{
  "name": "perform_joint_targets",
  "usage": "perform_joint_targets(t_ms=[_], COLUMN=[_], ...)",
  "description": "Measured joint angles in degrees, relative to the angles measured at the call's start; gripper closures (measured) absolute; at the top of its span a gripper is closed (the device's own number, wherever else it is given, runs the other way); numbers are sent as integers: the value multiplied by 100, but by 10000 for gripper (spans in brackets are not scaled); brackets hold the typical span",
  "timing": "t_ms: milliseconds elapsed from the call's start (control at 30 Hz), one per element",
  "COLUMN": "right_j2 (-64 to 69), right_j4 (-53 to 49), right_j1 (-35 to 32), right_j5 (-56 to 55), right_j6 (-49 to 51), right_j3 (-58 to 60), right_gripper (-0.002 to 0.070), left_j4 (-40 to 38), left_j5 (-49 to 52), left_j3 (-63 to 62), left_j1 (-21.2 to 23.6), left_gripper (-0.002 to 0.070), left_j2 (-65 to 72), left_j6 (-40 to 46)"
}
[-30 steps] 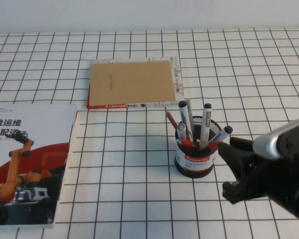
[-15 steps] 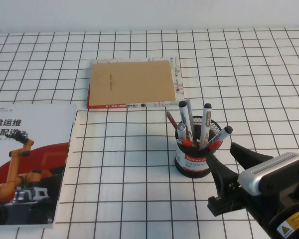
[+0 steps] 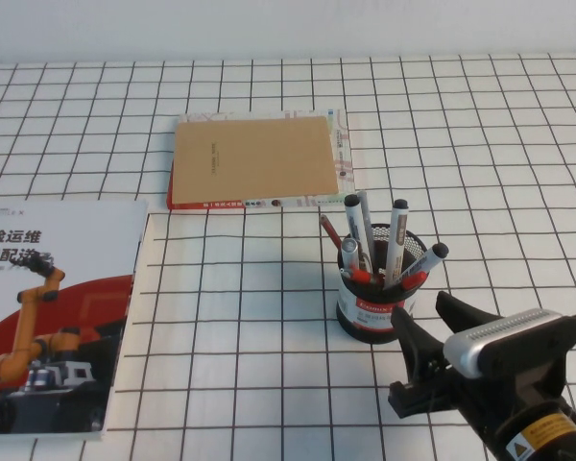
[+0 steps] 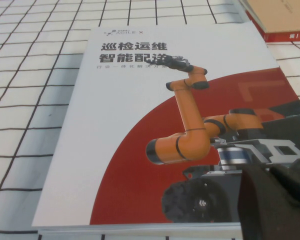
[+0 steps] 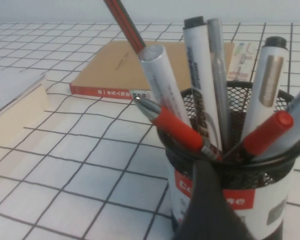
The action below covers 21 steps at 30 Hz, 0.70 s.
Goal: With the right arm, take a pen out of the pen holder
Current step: 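Take a marker out of the pen holder and lay it on the table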
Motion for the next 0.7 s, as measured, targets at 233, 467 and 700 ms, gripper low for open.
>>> perform_joint_targets(t_ms=[233,467,700], right_j2=[99,212,370], right_j4=[79,92,79], right_j1=[0,-279,-323], right_j5=[-11,-22,-45], right_j6=[13,13,13], right_j3=[-241,-494,-665], right_gripper=[304,336,339], left_j4=[0,0,0], left_j5=[0,0,0], left_j3=[0,0,0], left_j1=[0,0,0], left_gripper=[679,679,679], left_j2=[0,0,0], left_j6=[0,0,0])
